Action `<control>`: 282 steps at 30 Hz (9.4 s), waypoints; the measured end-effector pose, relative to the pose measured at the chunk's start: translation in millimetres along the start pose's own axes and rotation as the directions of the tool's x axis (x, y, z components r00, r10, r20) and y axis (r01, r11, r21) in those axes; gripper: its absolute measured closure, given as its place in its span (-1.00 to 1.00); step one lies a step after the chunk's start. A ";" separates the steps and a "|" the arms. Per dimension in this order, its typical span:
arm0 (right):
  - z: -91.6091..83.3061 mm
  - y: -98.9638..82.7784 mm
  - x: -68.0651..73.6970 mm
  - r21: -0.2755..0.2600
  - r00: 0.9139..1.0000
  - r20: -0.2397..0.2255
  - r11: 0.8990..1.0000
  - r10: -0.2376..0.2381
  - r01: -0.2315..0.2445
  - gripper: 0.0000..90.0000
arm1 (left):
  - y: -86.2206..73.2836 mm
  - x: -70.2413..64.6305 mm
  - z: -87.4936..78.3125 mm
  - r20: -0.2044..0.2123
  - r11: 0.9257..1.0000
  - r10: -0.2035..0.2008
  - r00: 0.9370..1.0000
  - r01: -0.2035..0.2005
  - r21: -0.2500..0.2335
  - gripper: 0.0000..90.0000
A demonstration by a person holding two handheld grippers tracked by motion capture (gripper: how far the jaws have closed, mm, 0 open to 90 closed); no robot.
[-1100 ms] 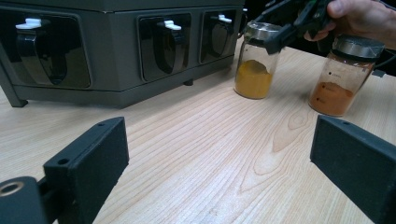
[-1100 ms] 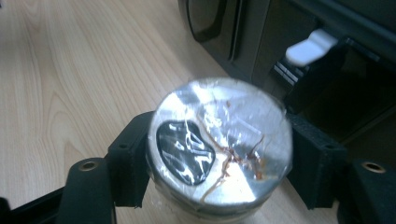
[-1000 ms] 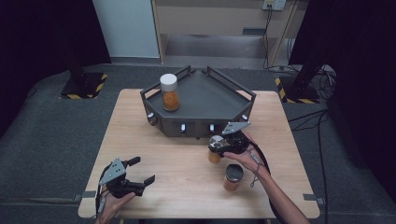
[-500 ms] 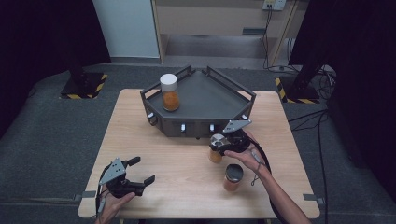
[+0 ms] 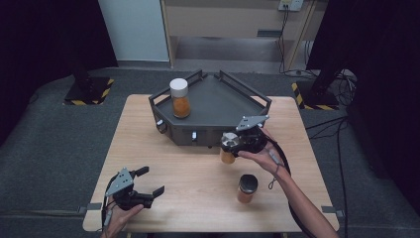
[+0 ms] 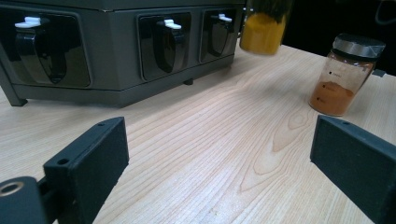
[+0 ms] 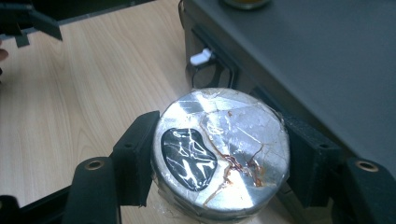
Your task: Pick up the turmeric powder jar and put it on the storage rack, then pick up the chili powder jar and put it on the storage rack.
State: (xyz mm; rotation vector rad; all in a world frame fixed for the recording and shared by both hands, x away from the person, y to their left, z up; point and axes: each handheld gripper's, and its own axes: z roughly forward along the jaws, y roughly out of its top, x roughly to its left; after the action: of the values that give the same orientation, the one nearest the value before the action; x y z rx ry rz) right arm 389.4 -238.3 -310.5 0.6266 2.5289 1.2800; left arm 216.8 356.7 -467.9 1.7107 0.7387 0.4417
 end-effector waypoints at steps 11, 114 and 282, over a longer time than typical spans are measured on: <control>-14.9 37.6 -1.4 -0.002 1.000 0.007 1.000 0.002 -0.002 -0.23 | 0.1 0.4 0.0 0.001 1.000 -0.003 1.000 0.003 0.001 -0.93; 70.7 98.0 -43.2 -0.156 0.959 0.201 0.973 0.198 -0.168 -0.80 | 0.3 0.9 1.1 0.004 1.000 -0.010 1.000 0.010 0.007 -0.94; -106.5 -219.9 93.5 -0.268 0.937 0.273 0.953 0.217 -0.143 -0.89 | 4.3 -1.8 5.9 0.010 0.999 0.015 1.000 -0.015 0.038 -0.94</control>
State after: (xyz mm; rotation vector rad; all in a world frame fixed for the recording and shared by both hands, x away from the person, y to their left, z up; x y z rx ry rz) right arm 206.6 -384.6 -427.3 0.9359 2.0687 1.4072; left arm 220.3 350.6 -465.1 1.7542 0.7319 0.4311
